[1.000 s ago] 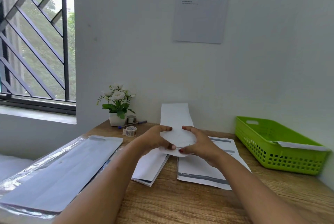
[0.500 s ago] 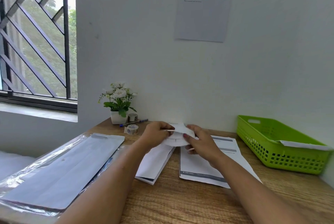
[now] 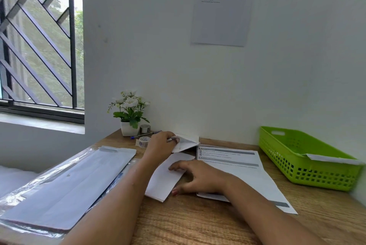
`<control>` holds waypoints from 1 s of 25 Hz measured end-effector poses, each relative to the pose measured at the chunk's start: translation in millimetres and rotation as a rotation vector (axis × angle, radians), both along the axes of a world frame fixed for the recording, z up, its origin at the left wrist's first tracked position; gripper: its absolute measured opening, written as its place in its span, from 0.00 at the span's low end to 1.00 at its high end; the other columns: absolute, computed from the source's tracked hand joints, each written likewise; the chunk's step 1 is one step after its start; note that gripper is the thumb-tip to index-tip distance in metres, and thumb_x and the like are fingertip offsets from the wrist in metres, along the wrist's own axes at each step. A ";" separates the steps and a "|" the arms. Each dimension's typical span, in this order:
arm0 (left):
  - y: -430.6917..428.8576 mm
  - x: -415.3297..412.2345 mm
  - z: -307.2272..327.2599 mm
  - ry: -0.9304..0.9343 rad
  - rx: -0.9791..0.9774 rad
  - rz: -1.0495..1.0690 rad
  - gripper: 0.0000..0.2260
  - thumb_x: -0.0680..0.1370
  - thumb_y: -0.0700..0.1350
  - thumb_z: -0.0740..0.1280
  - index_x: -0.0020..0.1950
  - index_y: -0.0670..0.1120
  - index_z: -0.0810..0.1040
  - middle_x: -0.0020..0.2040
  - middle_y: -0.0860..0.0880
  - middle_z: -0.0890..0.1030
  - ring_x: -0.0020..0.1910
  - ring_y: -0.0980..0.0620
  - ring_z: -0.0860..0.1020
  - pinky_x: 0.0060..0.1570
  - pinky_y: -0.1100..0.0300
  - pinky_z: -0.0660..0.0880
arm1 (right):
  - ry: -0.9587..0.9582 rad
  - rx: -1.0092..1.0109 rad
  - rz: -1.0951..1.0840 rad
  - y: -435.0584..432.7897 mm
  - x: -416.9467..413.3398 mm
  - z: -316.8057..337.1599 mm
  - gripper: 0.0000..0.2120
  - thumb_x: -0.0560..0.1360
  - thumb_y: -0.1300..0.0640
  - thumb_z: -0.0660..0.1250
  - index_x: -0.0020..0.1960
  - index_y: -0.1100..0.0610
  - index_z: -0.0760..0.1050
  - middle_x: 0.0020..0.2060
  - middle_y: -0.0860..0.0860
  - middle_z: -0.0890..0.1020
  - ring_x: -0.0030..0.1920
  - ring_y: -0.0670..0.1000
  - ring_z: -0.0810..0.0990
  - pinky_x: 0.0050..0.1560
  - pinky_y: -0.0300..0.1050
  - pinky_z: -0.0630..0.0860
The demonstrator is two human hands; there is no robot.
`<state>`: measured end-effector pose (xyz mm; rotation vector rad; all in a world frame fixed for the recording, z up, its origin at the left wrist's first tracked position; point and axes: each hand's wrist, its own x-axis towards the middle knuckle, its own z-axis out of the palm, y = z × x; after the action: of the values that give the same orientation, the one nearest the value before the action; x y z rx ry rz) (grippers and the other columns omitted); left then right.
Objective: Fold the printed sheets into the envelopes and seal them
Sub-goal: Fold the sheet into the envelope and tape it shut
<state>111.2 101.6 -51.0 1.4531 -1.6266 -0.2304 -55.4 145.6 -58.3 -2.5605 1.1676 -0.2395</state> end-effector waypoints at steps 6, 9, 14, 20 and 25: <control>1.0 -0.2 -0.6 -0.114 0.034 -0.003 0.14 0.78 0.47 0.63 0.61 0.45 0.79 0.59 0.46 0.80 0.58 0.47 0.76 0.52 0.59 0.70 | 0.255 -0.381 -0.006 4.6 11.4 2.0 0.29 0.75 0.32 0.56 0.73 0.43 0.63 0.68 0.49 0.73 0.68 0.52 0.69 0.67 0.56 0.62; 0.2 0.9 -0.3 -0.120 0.035 -0.002 0.13 0.78 0.47 0.64 0.61 0.47 0.79 0.58 0.47 0.80 0.55 0.49 0.76 0.49 0.61 0.69 | 0.250 -0.562 0.007 10.0 13.9 6.7 0.29 0.75 0.33 0.54 0.70 0.48 0.67 0.65 0.51 0.76 0.64 0.53 0.73 0.61 0.50 0.68; 1.2 1.3 -1.7 -0.203 0.059 0.001 0.14 0.78 0.50 0.64 0.61 0.47 0.78 0.57 0.47 0.80 0.54 0.50 0.75 0.47 0.60 0.69 | 0.228 -0.287 -0.120 6.7 2.6 2.1 0.36 0.72 0.29 0.57 0.75 0.45 0.57 0.73 0.50 0.65 0.68 0.52 0.68 0.65 0.50 0.68; 3.6 -0.5 -1.4 -0.358 0.133 0.000 0.16 0.79 0.51 0.62 0.63 0.47 0.76 0.60 0.47 0.78 0.57 0.48 0.75 0.51 0.58 0.71 | 0.227 -0.087 -0.287 -1.5 -3.1 6.0 0.38 0.69 0.27 0.59 0.71 0.48 0.64 0.70 0.49 0.70 0.67 0.52 0.70 0.65 0.54 0.67; 4.6 -0.3 -0.9 -0.293 0.138 0.023 0.14 0.78 0.51 0.63 0.60 0.46 0.78 0.57 0.47 0.79 0.54 0.49 0.76 0.46 0.60 0.69 | 0.244 -0.262 -0.299 -4.9 0.6 -1.2 0.33 0.69 0.26 0.56 0.63 0.48 0.68 0.66 0.51 0.70 0.64 0.56 0.69 0.61 0.56 0.69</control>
<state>110.9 106.2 -51.9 1.6713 -1.8563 -0.1224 -54.8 140.6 -59.5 -2.6846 1.7163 -0.1591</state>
